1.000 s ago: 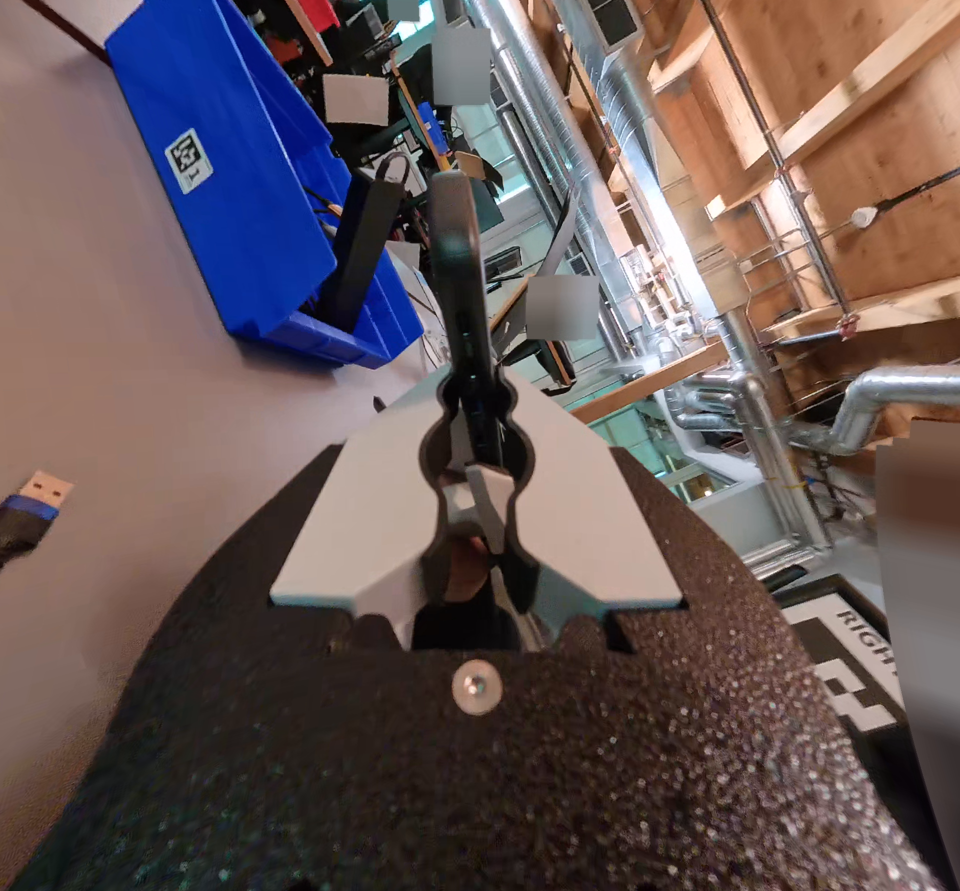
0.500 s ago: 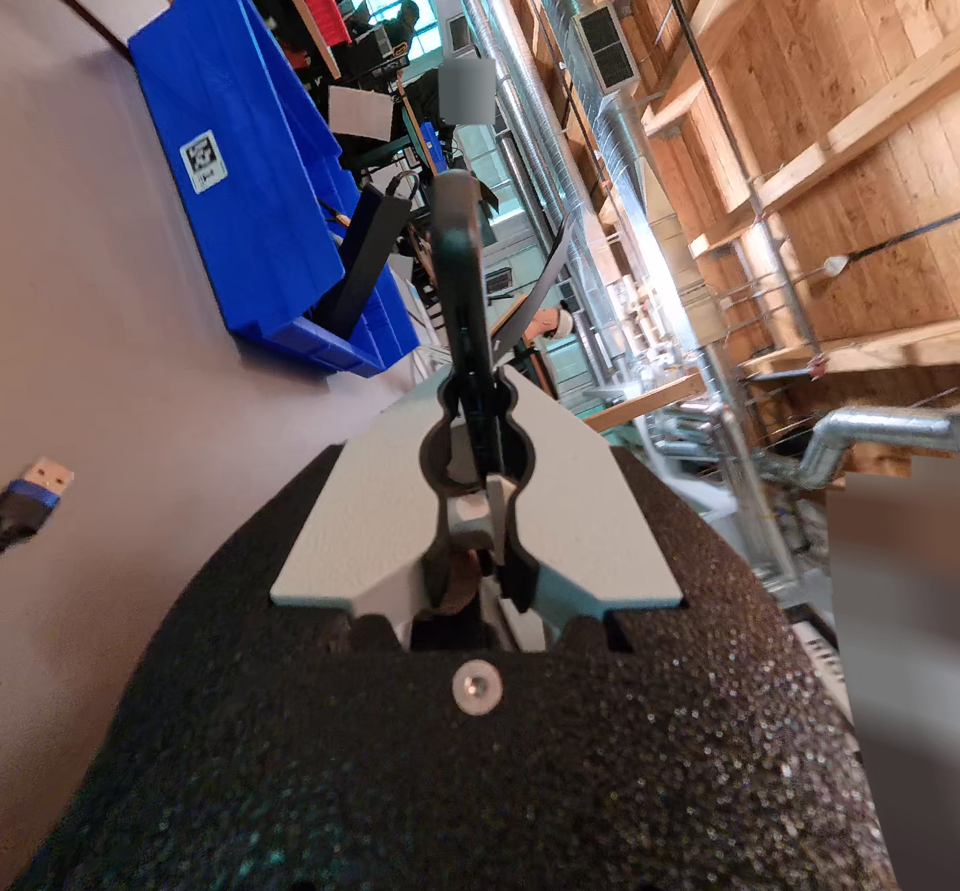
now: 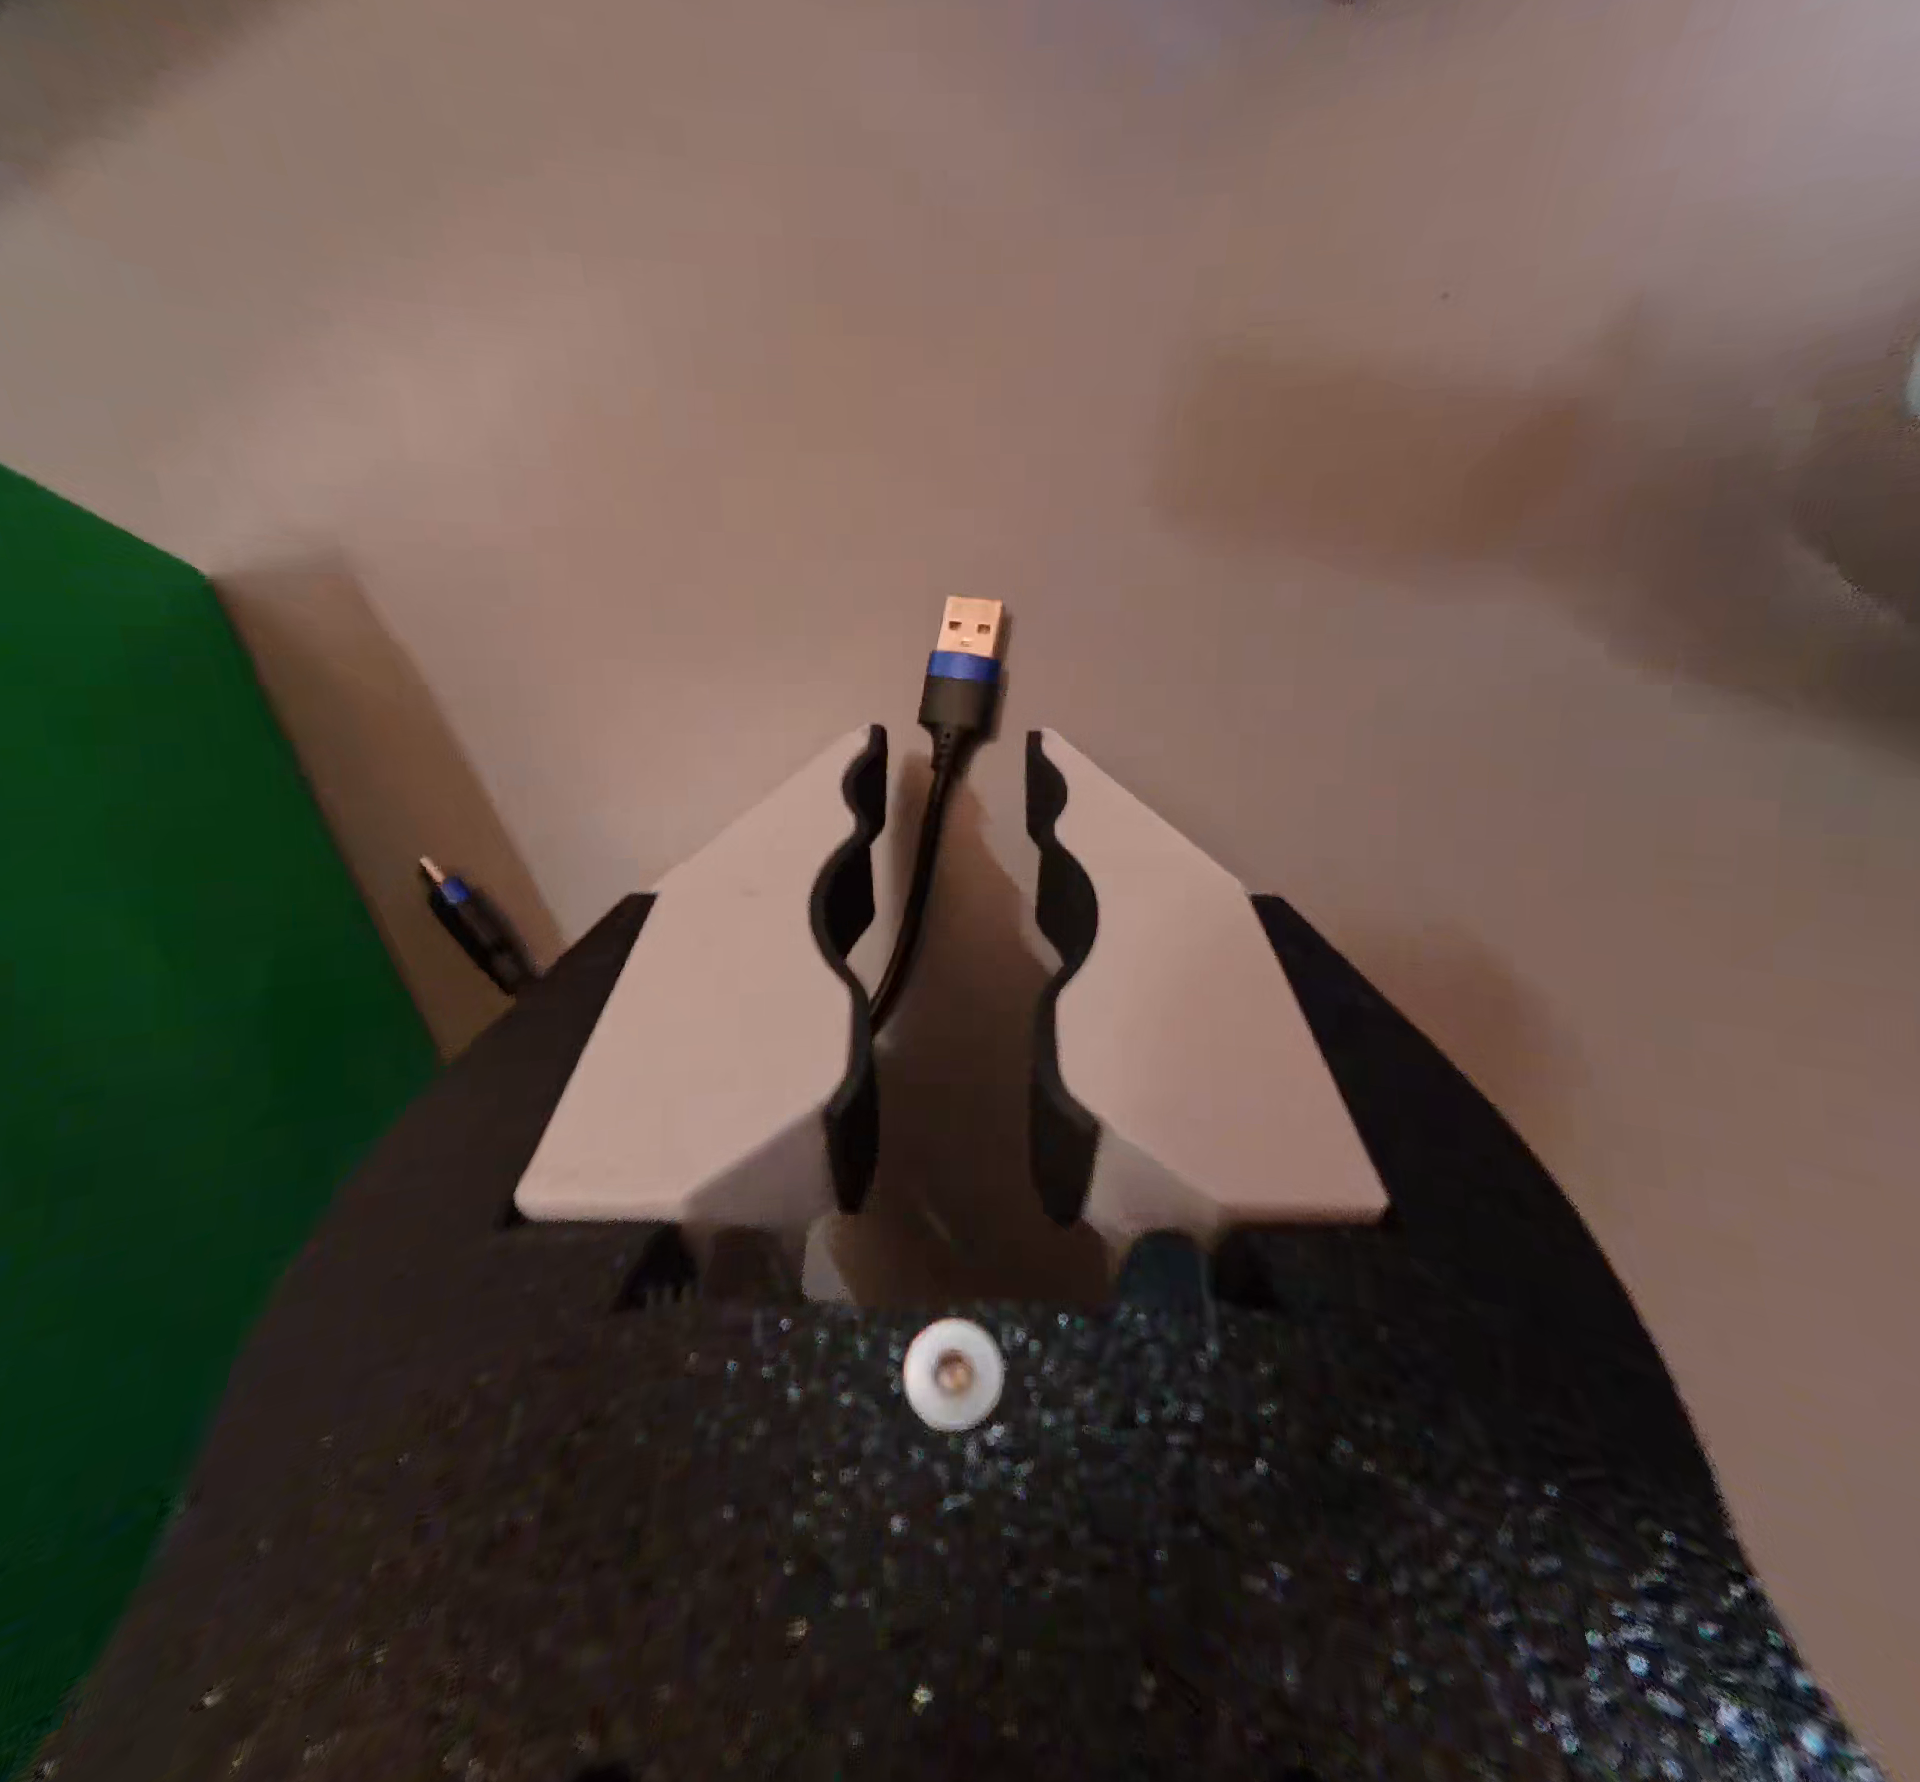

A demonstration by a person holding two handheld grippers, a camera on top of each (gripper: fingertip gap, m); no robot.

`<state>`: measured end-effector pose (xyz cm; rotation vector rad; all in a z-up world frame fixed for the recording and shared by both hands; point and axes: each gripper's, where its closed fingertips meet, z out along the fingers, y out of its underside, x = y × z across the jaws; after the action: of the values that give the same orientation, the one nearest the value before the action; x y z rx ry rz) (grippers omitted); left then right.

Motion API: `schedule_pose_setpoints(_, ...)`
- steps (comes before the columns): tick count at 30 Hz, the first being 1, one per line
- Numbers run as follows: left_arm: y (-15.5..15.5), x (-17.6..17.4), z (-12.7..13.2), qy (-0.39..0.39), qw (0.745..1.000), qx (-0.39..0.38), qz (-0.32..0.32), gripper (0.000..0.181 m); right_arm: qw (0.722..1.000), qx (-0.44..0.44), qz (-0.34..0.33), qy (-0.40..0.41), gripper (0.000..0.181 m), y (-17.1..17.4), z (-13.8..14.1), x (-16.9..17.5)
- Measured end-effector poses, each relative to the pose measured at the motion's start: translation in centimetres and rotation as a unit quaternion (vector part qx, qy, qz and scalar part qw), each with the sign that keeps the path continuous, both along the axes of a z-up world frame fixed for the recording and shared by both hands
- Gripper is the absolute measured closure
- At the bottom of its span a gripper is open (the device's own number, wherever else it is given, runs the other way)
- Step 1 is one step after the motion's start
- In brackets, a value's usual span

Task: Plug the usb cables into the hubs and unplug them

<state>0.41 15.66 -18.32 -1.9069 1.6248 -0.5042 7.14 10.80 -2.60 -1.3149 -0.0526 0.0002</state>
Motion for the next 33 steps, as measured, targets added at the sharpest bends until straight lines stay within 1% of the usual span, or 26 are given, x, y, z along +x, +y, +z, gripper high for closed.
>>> schedule_pose_setpoints(2,0.3,0.0,-1.1,0.013,1.000,-0.011,0.010,0.157,1.000,-0.005,0.001,-0.003,0.135,0.1,-0.2,0.0)
schedule_pose_setpoints(5,0.6,0.3,-1.2,-0.010,0.999,-0.025,0.020,0.162,1.000,-0.005,0.004,0.010,0.135,0.1,-0.3,0.2)
schedule_pose_setpoints(7,0.4,0.3,-1.3,-0.015,0.999,-0.040,0.021,0.172,1.000,-0.011,-0.001,0.018,0.135,0.1,-0.5,0.6)
schedule_pose_setpoints(10,0.3,0.1,-1.2,-0.007,0.999,-0.032,0.020,0.174,0.999,-0.021,-0.009,0.030,0.135,0.3,-0.9,1.0)
schedule_pose_setpoints(12,-0.1,0.4,-0.2,-0.027,0.999,-0.019,0.021,0.174,0.999,-0.031,-0.001,0.033,0.135,0.5,-1.2,0.8)
schedule_pose_setpoints(13,-0.2,0.5,0.7,-0.037,0.999,-0.008,0.023,0.177,0.999,-0.034,0.001,0.033,0.135,0.6,-1.3,0.6)
schedule_pose_setpoints(16,-0.2,0.3,4.5,-0.060,0.997,0.041,0.026,0.177,0.999,-0.043,0.010,0.031,0.135,1.0,-1.5,0.0)
schedule_pose_setpoints(18,-0.7,0.3,7.1,-0.080,0.995,0.056,0.021,0.177,0.998,-0.045,0.017,0.026,0.135,1.2,-1.5,-0.6)
schedule_pose_setpoints(20,-1.3,0.2,9.1,-0.093,0.993,0.069,0.013,0.177,0.998,-0.050,0.024,0.022,0.135,1.5,-1.7,-1.1)
schedule_pose_setpoints(21,-1.6,0.0,9.7,-0.094,0.993,0.077,0.007,0.177,0.998,-0.051,0.025,0.020,0.135,1.6,-1.7,-1.2)
schedule_pose_setpoints(23,-2.2,-0.1,10.5,-0.094,0.992,0.086,-0.005,0.177,0.998,-0.053,0.027,0.012,0.135,1.7,-1.8,-1.5)
schedule_pose_setpoints(26,-2.5,-0.3,11.0,-0.092,0.991,0.092,-0.012,0.177,0.998,-0.054,0.031,-0.006,0.135,1.7,-1.9,-2.0)
schedule_pose_setpoints(30,-2.4,-0.5,11.2,-0.092,0.992,0.087,-0.011,0.177,0.997,-0.054,0.042,-0.026,0.135,1.9,-1.9,-2.7)
schedule_pose_setpoints(33,-2.5,-0.6,11.1,-0.095,0.993,0.066,-0.009,0.177,0.997,-0.051,0.051,-0.041,0.136,1.9,-1.9,-3.3)
